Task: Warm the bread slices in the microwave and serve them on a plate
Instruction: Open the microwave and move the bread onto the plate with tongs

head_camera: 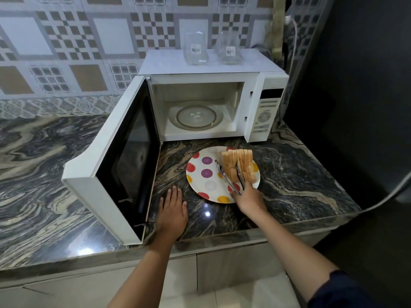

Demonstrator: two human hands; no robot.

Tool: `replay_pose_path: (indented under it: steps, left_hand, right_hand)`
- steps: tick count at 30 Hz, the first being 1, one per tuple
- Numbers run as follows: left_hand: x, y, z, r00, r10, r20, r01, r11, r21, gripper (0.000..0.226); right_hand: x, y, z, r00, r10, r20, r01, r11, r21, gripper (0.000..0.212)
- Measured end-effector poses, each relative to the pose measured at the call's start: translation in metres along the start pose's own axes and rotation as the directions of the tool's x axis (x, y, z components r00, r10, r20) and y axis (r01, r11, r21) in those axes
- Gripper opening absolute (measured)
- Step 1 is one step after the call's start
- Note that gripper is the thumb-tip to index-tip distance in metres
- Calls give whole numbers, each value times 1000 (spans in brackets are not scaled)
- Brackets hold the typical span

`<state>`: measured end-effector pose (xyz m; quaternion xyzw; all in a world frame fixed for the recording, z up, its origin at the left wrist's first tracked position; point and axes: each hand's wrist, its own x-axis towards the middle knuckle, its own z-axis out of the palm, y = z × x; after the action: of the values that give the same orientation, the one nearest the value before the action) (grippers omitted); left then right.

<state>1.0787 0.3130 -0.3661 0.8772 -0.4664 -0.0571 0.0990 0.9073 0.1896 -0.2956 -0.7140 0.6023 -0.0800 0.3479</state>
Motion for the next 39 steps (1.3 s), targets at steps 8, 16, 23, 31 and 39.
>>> replay_pose_path:
  steps: [8,16,23,31,39]
  left_hand:
    - [-15,2,3,999,8,-42,-10,999,-43,76]
    - [-17,26,-20,976,-139,170,185,937,-297,70]
    - [-10,68,-81,936,10,351,324,363,-874,49]
    - [16,121,-181,941,313,126,207,-241,-948,45]
    - [23,102,-231,925,345,-159,80,-587,-806,64]
  right_hand:
    - [-20,16,-7,1000,-22,-10,22,1000,-12,53]
    - [-56,37,-28,997,-70,-37,71,997,28,38]
    - [-70,23,-76,968,-196,-155,212,972,96,28]
    - [-80,-46,-108,850,-513,-120,527,825,206,24]
    - [-79,-86,-140,762,-646,46,553,686,473,25]
